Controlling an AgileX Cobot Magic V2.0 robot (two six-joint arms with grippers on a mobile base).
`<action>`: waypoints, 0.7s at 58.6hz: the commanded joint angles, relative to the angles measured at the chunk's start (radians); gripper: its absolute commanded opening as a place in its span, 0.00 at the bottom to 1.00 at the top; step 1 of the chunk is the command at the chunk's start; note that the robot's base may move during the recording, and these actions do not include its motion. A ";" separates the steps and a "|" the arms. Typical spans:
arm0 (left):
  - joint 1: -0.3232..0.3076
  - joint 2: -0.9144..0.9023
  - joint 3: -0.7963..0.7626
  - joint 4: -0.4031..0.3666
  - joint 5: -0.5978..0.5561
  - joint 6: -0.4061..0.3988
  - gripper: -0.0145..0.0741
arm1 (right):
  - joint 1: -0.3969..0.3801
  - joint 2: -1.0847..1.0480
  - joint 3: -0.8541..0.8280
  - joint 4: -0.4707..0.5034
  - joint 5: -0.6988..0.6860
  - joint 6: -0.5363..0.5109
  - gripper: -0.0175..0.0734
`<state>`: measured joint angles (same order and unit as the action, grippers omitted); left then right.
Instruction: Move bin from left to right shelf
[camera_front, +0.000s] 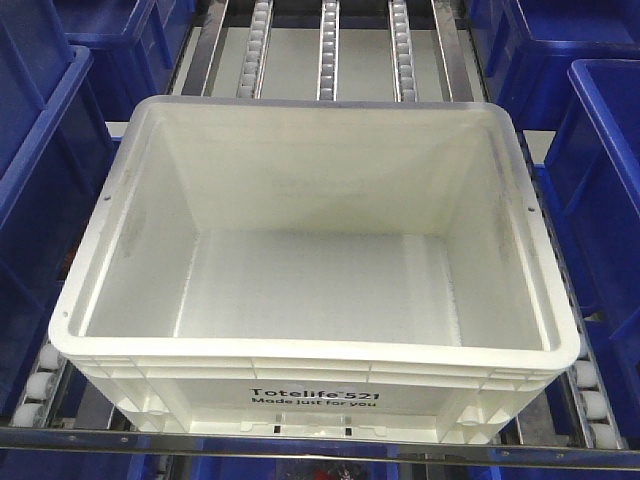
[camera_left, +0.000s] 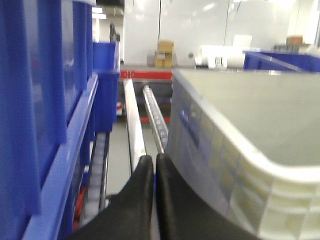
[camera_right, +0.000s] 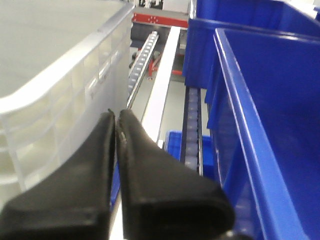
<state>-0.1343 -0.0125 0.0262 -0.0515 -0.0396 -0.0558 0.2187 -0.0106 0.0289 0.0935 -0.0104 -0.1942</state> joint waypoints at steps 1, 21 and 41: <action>-0.003 -0.015 0.019 -0.007 -0.137 -0.009 0.16 | 0.000 -0.010 0.018 0.003 -0.133 0.001 0.19; -0.003 -0.013 -0.118 -0.007 -0.016 -0.009 0.16 | 0.000 -0.010 -0.020 0.112 -0.131 0.112 0.19; -0.003 0.203 -0.459 -0.008 0.311 0.056 0.16 | 0.000 0.071 -0.305 0.105 0.208 0.109 0.19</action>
<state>-0.1343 0.1166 -0.3442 -0.0515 0.2981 0.0000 0.2187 0.0112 -0.1871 0.2067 0.1724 -0.0806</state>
